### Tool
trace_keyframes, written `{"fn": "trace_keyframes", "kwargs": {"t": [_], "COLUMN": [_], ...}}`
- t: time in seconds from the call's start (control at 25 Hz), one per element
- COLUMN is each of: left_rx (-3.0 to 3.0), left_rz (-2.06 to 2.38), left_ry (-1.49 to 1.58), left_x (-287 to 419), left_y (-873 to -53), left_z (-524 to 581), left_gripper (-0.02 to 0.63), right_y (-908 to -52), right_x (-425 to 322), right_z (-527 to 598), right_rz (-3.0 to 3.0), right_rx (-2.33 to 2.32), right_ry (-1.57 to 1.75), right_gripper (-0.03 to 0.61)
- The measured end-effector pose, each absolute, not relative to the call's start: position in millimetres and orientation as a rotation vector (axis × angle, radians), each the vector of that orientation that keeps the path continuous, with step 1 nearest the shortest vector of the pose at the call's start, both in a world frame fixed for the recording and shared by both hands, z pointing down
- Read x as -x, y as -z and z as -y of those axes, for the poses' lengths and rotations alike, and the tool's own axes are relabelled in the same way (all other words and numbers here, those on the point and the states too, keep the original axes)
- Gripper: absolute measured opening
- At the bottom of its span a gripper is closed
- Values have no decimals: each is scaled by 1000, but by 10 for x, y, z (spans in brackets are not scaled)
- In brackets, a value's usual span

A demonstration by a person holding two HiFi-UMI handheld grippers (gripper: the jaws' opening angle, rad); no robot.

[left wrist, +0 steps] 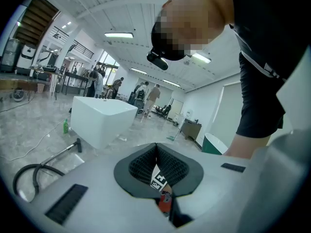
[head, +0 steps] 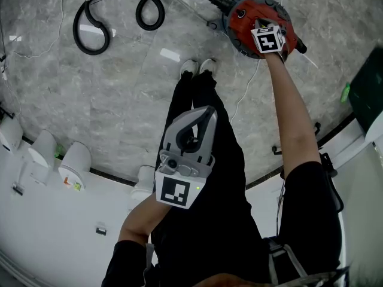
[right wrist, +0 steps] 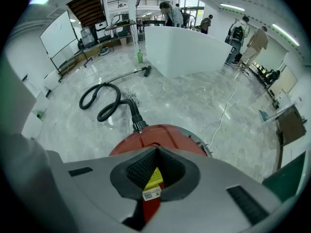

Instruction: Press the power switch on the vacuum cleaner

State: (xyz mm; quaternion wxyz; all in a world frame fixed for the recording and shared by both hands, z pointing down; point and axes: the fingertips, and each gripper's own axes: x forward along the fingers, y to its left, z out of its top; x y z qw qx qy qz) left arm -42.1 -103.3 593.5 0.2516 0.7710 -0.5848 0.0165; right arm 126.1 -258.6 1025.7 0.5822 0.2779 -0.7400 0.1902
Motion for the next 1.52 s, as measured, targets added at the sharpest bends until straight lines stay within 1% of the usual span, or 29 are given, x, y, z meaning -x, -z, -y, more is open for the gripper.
{"fn": "trace_keyframes", "kwargs": {"t": [0.44, 0.68, 0.84, 0.96, 1.2, 1.36, 1.52], "left_rx": [-2074, -2073, -2075, -2082, -2102, -2074, -2052], "left_rz": [1594, 1603, 1613, 1621, 1610, 1583, 1583], "left_ry": [-21, -23, -21, -31, -30, 11, 93], "left_x": [382, 393, 409, 447, 416, 375, 379], "left_y": [-5984, -5912, -5820, -5766, -5678, -5576, -5303], "left_z": [1022, 1000, 961, 916, 841, 761, 760], "left_gripper": [18, 18, 18, 18, 18, 18, 18], "right_y": [-10308, -10280, -10222, -10098, -9819, -9426, -8931], "right_x": [-1251, -1227, -1264, -1247, -1231, -1280, -1189], "right_z": [2601, 2608, 2635, 2631, 2614, 2585, 2301], "right_rz": [1709, 1728, 1744, 1778, 1829, 1853, 1890], "right_rx": [-557, -591, -725, -810, -821, -891, -887], "right_ry": [-474, -381, -503, -582, -635, -638, -637], "right_gripper": [20, 20, 20, 20, 20, 20, 20]}}
